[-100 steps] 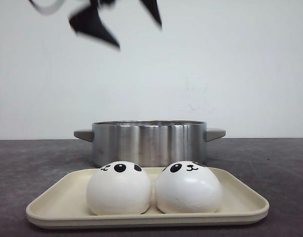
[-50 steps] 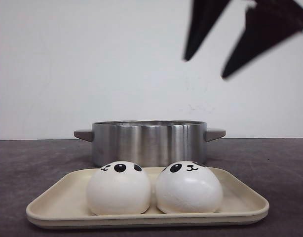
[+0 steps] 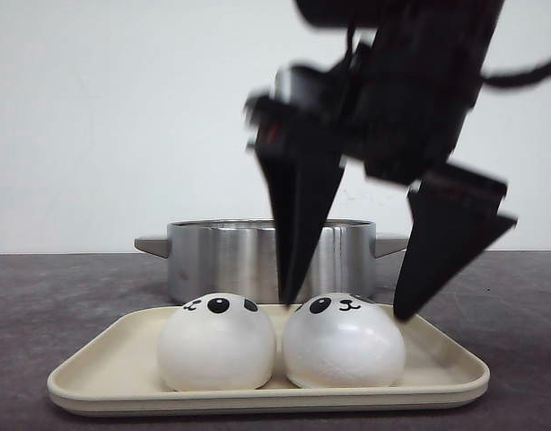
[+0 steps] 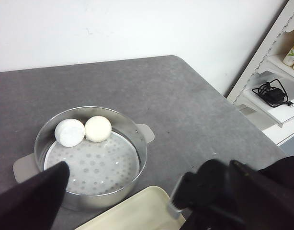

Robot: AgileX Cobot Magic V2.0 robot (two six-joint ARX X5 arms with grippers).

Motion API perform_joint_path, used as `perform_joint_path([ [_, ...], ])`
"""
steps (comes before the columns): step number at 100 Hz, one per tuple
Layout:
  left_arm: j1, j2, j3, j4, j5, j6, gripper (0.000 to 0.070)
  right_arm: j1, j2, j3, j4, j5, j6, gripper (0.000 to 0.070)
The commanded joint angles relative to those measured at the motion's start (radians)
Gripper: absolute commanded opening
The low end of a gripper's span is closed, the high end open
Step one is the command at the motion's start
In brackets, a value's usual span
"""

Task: Steam buns
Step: 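Lower the right gripper onto the panda bun farther from the left gripper and grasp, then lift the bun with the right gripper and release it into the pot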

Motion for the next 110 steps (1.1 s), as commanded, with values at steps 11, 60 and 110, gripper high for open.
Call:
perform_joint_path([
  [11,-0.010,0.007,0.019,0.005,0.000,0.003,0.0672,0.011,0.066,0.009,0.037,0.006,0.011,0.0538],
  [60,-0.010,0.007,0.019,-0.015,-0.011,0.005,0.0672,0.011,0.071,0.010,0.053,0.085,-0.042,0.0009],
  [110,-0.010,0.007,0.019,-0.009,-0.063,0.025,0.0672,-0.015,-0.202,0.380,0.060,0.065,-0.126,0.0006],
])
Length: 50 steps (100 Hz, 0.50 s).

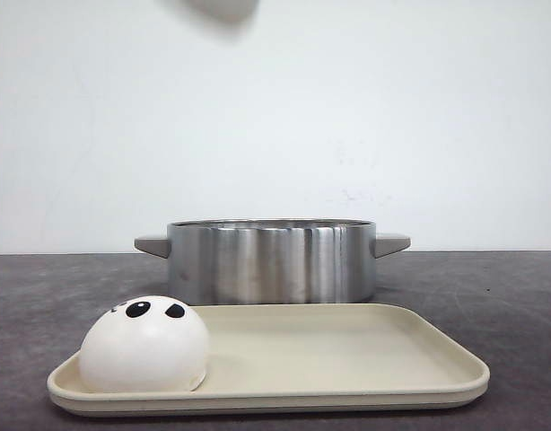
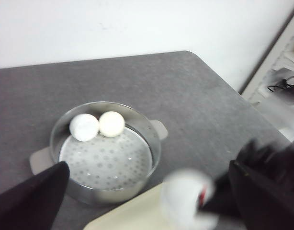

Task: Steam buns
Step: 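Lift the bun with the right gripper and release it into the pot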

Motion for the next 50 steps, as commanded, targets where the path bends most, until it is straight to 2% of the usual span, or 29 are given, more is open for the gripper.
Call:
perform_joint_path([
  [1,-0.010,0.007,0.019,0.014,-0.006,0.024,0.0672,-0.036,0.056,0.049,0.000,0.074,-0.073,0.0006],
  [29,-0.010,0.007,0.019,0.011,-0.006,0.020,0.0672,-0.220,0.318,0.125,0.024,0.086,-0.164,0.0006],
  [50,-0.010,0.007,0.019,0.009,-0.006,0.000,0.0672,-0.279,0.542,0.125,0.064,0.079,-0.171,0.0007],
])
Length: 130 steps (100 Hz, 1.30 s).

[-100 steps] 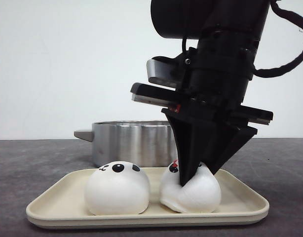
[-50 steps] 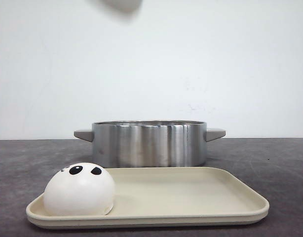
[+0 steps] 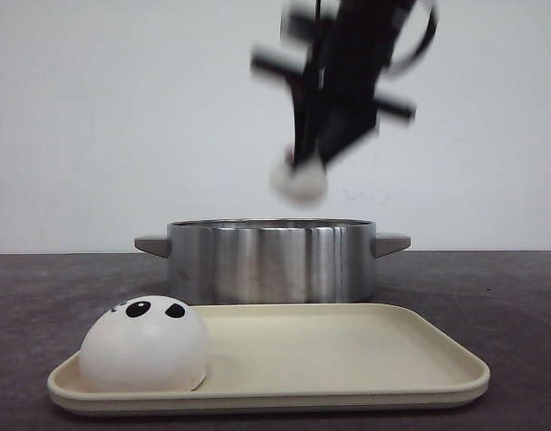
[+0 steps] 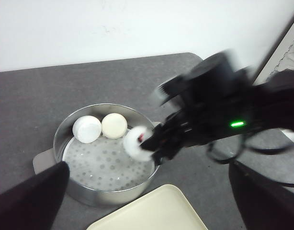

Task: Steam buns
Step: 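Lift the bun with the right gripper and release it into the pot, then lower the left gripper onto the last panda bun on the tray and grasp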

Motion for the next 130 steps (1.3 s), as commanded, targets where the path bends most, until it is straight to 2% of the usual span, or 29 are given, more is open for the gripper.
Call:
perform_joint_path([
  [1,-0.010,0.007,0.019,0.009,-0.004,-0.008,0.0672,-0.001,0.066,0.016,0.015,-0.002,-0.016,0.0007],
  [20,-0.010,0.007,0.019,0.004,-0.004,-0.012,0.0672,-0.008,0.145,0.016,0.023,0.002,-0.034,0.0009],
  [24,-0.010,0.007,0.019,0.001,-0.004,-0.012,0.0672,-0.010,0.146,0.016,0.022,0.011,-0.039,0.0028],
  [29,-0.010,0.007,0.019,-0.003,-0.003,-0.012,0.0672,-0.010,0.146,0.016,0.025,0.032,-0.038,0.0118],
  [39,-0.010,0.007,0.019,-0.019,-0.004,-0.011,0.0672,-0.009,0.146,0.016,0.028,0.058,-0.038,0.0381],
  [44,-0.010,0.007,0.019,-0.025,-0.004,-0.011,0.0672,-0.011,0.146,0.016,0.026,0.058,-0.037,0.0433],
  [64,-0.010,0.011,0.019,-0.027,-0.004,-0.008,0.0672,-0.018,0.141,0.040,0.026,0.058,-0.037,0.0433],
  [83,-0.010,0.033,0.005,-0.097,-0.004,-0.008,0.0672,-0.019,0.105,0.180,-0.048,0.056,-0.037,0.0425],
  [86,-0.010,0.034,-0.009,-0.100,-0.004,-0.008,0.0672,-0.019,0.093,0.209,-0.069,0.050,-0.037,0.0398],
  [89,-0.010,0.034,-0.028,-0.099,-0.004,-0.009,0.0672,-0.018,0.080,0.237,-0.093,0.042,-0.037,0.0342],
  [94,-0.010,0.034,-0.064,-0.094,-0.003,-0.021,0.0672,-0.014,0.050,0.274,-0.132,0.009,-0.045,0.0206],
  [99,-0.011,0.034,-0.109,-0.084,-0.003,-0.048,0.0672,-0.004,0.012,0.293,-0.161,-0.024,-0.060,0.0019],
  [100,-0.012,0.034,-0.119,-0.082,-0.002,-0.056,0.0672,-0.001,0.001,0.293,-0.163,-0.030,-0.063,0.0000],
  [110,-0.013,0.034,-0.229,-0.056,0.021,-0.126,0.0673,0.032,-0.113,0.293,-0.205,-0.020,-0.074,0.0012],
  [117,-0.017,0.040,-0.310,-0.036,0.067,-0.156,0.0673,0.068,-0.195,0.293,-0.231,-0.006,-0.095,0.0012],
  [130,-0.035,0.067,-0.445,0.000,0.157,-0.198,0.0673,0.149,-0.342,0.293,-0.269,0.075,-0.102,0.0012],
])
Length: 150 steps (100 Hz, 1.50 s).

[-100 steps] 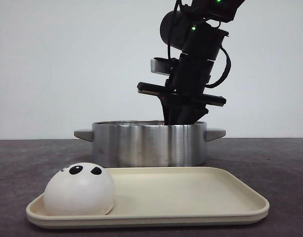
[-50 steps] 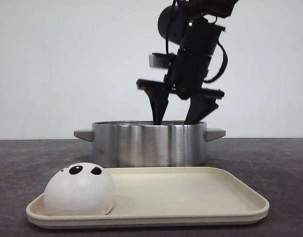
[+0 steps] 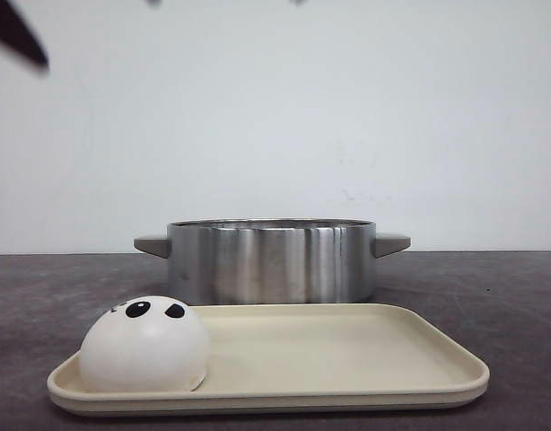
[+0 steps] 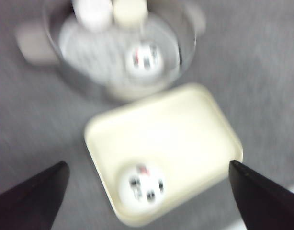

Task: Steam buns
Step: 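Lower the left gripper onto the last panda bun on the tray and grasp, then lift the bun with the left gripper and release it into the pot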

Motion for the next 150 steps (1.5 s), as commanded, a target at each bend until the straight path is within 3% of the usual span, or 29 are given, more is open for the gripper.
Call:
perform_joint_path([
  [1,-0.021,0.027,-0.046,0.026,0.035,-0.052,0.0673,0.044,-0.059,0.021,-0.007,0.045,-0.018,0.0012],
  [21,-0.058,0.146,-0.113,0.077,0.043,-0.072,0.0673,0.138,-0.219,0.021,-0.002,0.132,-0.008,0.0012],
  [48,-0.072,0.347,-0.113,0.173,0.067,-0.073,0.0673,0.152,-0.311,0.021,-0.023,0.229,-0.006,0.0012],
  [99,-0.071,0.570,-0.113,0.276,0.060,-0.072,0.0662,0.153,-0.325,0.021,-0.086,0.231,0.031,0.0012],
  [103,-0.071,0.577,-0.113,0.275,0.059,-0.072,0.0608,0.153,-0.325,0.021,-0.085,0.230,0.031,0.0012],
  [107,-0.071,0.580,-0.113,0.274,0.058,-0.072,0.0487,0.153,-0.325,0.021,-0.085,0.231,0.031,0.0012],
  [116,-0.072,0.579,-0.112,0.283,0.054,-0.064,0.0018,0.153,-0.327,0.021,-0.089,0.231,0.031,0.0012],
  [117,-0.072,0.579,-0.112,0.285,0.055,-0.063,0.0000,0.153,-0.327,0.021,-0.090,0.231,0.031,0.0012],
  [139,-0.077,0.515,-0.041,0.291,0.060,-0.056,0.0010,0.153,-0.327,0.021,-0.093,0.231,0.027,0.0012],
  [150,-0.082,0.452,0.043,0.301,0.056,-0.006,0.0010,0.153,-0.327,0.021,-0.093,0.230,0.027,0.0012],
])
